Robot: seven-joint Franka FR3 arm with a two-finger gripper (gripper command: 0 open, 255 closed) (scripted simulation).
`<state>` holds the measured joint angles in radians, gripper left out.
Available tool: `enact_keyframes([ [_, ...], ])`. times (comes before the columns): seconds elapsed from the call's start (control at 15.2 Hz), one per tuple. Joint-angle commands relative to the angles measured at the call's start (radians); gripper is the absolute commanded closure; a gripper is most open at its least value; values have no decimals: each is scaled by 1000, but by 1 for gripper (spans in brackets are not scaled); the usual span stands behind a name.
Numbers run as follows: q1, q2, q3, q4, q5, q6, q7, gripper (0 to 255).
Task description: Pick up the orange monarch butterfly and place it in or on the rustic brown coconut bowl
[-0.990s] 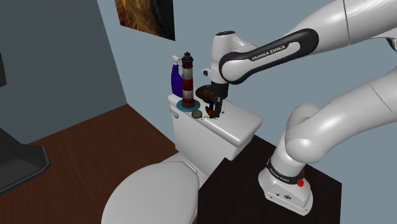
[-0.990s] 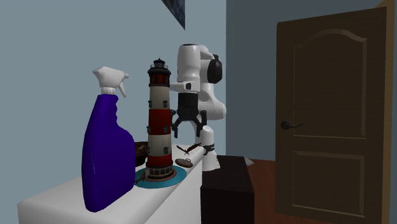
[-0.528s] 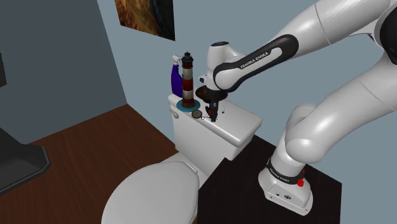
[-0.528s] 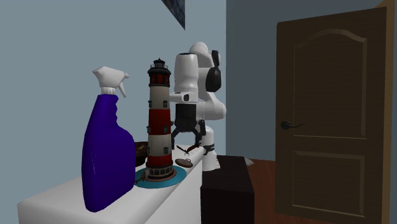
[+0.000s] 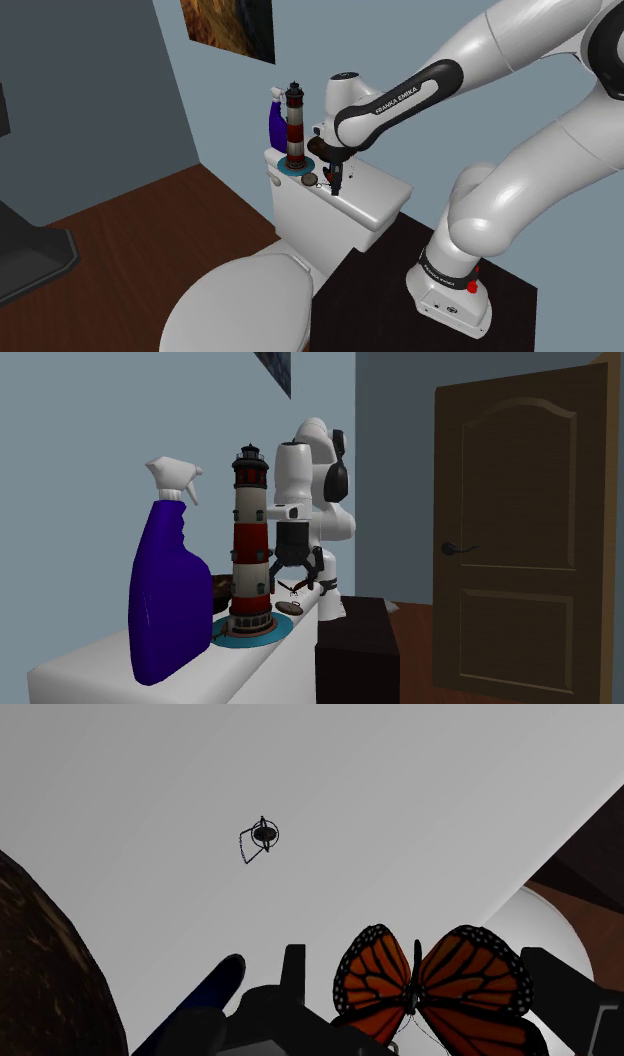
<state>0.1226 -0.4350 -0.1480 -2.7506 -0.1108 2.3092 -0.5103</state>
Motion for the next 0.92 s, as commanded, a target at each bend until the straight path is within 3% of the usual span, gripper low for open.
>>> enact_keyframes([
  [0.0, 0, 0, 0, 0, 0, 0, 0, 0],
  [0.07, 0, 0, 0, 0, 0, 0, 0, 0],
  [0.13, 0, 0, 0, 0, 0, 0, 0, 255],
  [0.73, 0, 0, 0, 0, 0, 0, 0, 255],
  [0.86, 0, -21, 2, 14, 1, -35, 0, 255],
])
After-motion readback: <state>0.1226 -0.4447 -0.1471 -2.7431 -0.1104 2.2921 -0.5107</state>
